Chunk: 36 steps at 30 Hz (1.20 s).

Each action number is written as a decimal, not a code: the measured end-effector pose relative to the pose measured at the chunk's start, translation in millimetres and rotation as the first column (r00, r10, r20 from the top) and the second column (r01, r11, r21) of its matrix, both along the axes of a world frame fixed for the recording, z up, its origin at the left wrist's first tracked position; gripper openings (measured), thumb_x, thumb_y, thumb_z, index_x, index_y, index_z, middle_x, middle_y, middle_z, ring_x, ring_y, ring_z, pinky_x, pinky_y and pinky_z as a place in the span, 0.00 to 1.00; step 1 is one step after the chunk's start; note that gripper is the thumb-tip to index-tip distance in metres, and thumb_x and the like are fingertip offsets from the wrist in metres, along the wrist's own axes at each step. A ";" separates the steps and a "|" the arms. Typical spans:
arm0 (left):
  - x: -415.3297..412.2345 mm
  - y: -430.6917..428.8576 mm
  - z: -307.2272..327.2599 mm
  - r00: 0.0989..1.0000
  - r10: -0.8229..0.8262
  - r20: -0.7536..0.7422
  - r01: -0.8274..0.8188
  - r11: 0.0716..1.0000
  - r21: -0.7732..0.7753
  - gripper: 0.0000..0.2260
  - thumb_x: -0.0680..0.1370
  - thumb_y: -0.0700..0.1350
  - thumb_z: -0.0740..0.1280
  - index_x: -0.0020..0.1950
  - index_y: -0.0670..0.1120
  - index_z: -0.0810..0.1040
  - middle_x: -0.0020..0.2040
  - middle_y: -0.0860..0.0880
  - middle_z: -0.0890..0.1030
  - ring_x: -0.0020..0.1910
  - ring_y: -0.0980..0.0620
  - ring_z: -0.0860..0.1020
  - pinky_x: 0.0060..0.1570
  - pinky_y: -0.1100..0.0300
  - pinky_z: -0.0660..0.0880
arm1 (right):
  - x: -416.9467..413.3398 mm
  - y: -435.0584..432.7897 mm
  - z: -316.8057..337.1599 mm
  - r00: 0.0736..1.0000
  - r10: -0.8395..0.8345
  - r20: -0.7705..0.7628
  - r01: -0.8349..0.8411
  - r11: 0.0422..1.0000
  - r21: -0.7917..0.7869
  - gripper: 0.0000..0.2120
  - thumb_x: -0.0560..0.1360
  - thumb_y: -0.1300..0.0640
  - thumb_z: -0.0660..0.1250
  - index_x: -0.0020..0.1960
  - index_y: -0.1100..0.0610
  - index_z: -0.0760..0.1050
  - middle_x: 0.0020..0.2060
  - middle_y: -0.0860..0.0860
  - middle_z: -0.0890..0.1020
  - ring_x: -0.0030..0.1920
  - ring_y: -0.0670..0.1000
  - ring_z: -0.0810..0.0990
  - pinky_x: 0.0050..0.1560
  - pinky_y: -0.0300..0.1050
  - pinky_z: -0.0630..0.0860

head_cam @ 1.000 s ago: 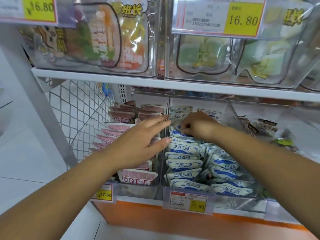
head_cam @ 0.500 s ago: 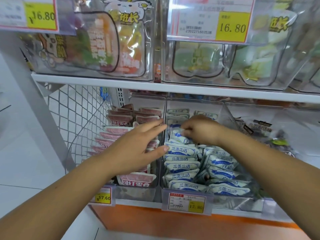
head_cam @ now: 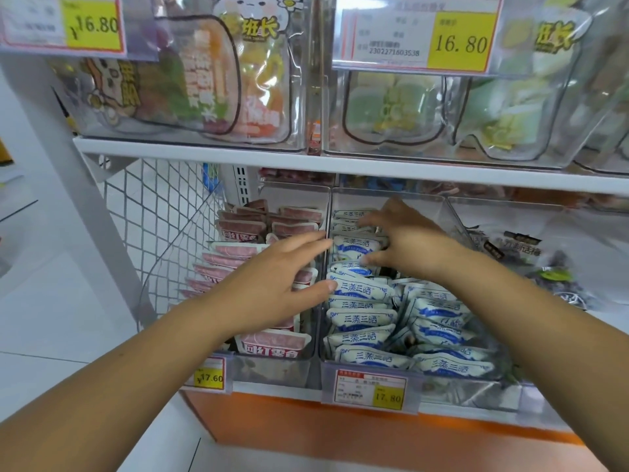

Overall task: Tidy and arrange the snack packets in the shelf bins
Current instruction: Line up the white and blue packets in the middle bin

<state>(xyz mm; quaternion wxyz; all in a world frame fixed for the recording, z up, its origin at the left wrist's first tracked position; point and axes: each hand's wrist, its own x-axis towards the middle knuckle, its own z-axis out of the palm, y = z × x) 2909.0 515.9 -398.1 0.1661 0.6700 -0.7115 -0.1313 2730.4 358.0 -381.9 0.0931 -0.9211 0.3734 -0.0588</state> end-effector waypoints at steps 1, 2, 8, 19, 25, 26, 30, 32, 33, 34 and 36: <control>0.2 0.2 1.0 1.000 0.002 0.007 -0.002 1.000 -0.003 0.35 0.71 0.71 0.50 0.77 0.63 0.52 0.76 0.66 0.50 0.74 0.64 0.52 0.72 0.59 0.56 | 4.0 -1.7 -5.4 0.999 0.023 -0.029 -0.022 0.999 0.036 0.23 0.74 0.49 0.71 0.67 0.48 0.72 0.62 0.50 0.73 0.59 0.51 0.74 0.55 0.42 0.69; 1.0 0.1 1.2 1.000 0.004 0.011 -0.004 1.000 -0.007 0.35 0.71 0.71 0.50 0.77 0.63 0.53 0.77 0.65 0.50 0.74 0.64 0.52 0.72 0.60 0.56 | 8.4 -3.1 -10.9 0.999 0.042 -0.031 -0.040 0.996 0.077 0.19 0.76 0.52 0.69 0.67 0.50 0.74 0.63 0.50 0.76 0.60 0.51 0.75 0.57 0.41 0.69; 0.3 1.2 0.1 1.000 0.008 0.012 -0.007 1.000 -0.026 0.35 0.70 0.71 0.50 0.77 0.62 0.54 0.77 0.65 0.51 0.74 0.64 0.53 0.72 0.60 0.56 | 13.0 -8.5 -5.2 0.990 0.097 -0.099 -0.088 0.992 0.087 0.19 0.78 0.49 0.66 0.68 0.48 0.72 0.64 0.48 0.76 0.60 0.51 0.75 0.55 0.42 0.69; -10.0 -17.9 3.8 0.994 -0.035 0.108 0.062 0.965 -0.254 0.23 0.76 0.58 0.67 0.70 0.56 0.71 0.68 0.59 0.71 0.68 0.59 0.63 0.69 0.61 0.59 | 12.6 -3.7 -16.2 0.996 0.077 -0.046 -0.072 0.993 0.097 0.13 0.79 0.52 0.64 0.61 0.56 0.76 0.51 0.54 0.81 0.47 0.53 0.79 0.44 0.43 0.71; -16.0 -37.7 14.8 0.973 -0.053 0.224 0.106 0.967 -0.230 0.14 0.76 0.54 0.69 0.60 0.55 0.81 0.56 0.56 0.81 0.57 0.54 0.75 0.59 0.51 0.72 | -23.9 9.1 11.6 0.988 0.064 0.138 -0.076 0.994 0.081 0.08 0.76 0.52 0.69 0.55 0.50 0.80 0.52 0.45 0.81 0.51 0.46 0.79 0.53 0.41 0.74; -18.2 -43.1 19.0 0.969 -0.049 0.244 0.103 0.972 -0.213 0.12 0.76 0.54 0.69 0.59 0.56 0.81 0.54 0.56 0.82 0.53 0.54 0.76 0.56 0.53 0.73 | -30.5 12.3 13.1 0.991 0.061 0.115 -0.075 0.990 0.118 0.07 0.76 0.52 0.69 0.53 0.49 0.81 0.47 0.43 0.82 0.48 0.44 0.80 0.50 0.39 0.75; -28.7 -66.9 28.1 0.928 -0.076 0.366 0.068 0.997 0.034 0.11 0.75 0.54 0.70 0.57 0.57 0.82 0.51 0.59 0.83 0.43 0.59 0.74 0.46 0.61 0.72 | -32.5 19.1 -5.5 0.996 0.087 0.002 -0.085 0.978 0.191 0.09 0.76 0.51 0.69 0.55 0.48 0.82 0.46 0.41 0.84 0.46 0.41 0.82 0.54 0.42 0.78; -29.7 -77.1 30.2 0.923 -0.108 0.368 0.065 0.990 0.129 0.11 0.75 0.52 0.71 0.57 0.56 0.82 0.51 0.59 0.83 0.42 0.60 0.75 0.44 0.63 0.69 | -29.6 17.2 -10.2 0.997 0.067 0.035 -0.072 0.982 0.173 0.08 0.76 0.51 0.68 0.53 0.49 0.83 0.44 0.42 0.84 0.45 0.43 0.81 0.52 0.42 0.77; -30.0 -80.5 31.6 0.919 -0.122 0.375 0.063 0.984 0.166 0.12 0.75 0.51 0.71 0.58 0.55 0.82 0.52 0.58 0.83 0.43 0.60 0.75 0.45 0.64 0.67 | -29.3 16.3 -11.4 0.996 0.046 0.071 -0.058 0.982 0.179 0.06 0.77 0.51 0.68 0.50 0.50 0.82 0.41 0.43 0.83 0.42 0.43 0.80 0.47 0.41 0.77; -30.6 -83.4 32.5 0.915 -0.133 0.381 0.061 0.979 0.195 0.12 0.75 0.51 0.71 0.59 0.54 0.82 0.53 0.57 0.83 0.44 0.59 0.75 0.45 0.65 0.67 | -29.8 15.9 -12.1 0.993 0.022 0.118 -0.044 0.982 0.185 0.05 0.77 0.51 0.68 0.47 0.51 0.81 0.37 0.43 0.82 0.38 0.42 0.79 0.42 0.39 0.75; -30.0 -86.9 31.1 0.922 -0.125 0.367 0.047 0.976 0.215 0.12 0.76 0.49 0.71 0.58 0.52 0.82 0.53 0.56 0.83 0.46 0.58 0.77 0.46 0.64 0.69 | -30.1 14.8 -14.3 0.976 -0.029 0.214 -0.018 0.976 0.216 0.05 0.77 0.53 0.67 0.44 0.52 0.79 0.35 0.43 0.80 0.33 0.40 0.76 0.36 0.36 0.71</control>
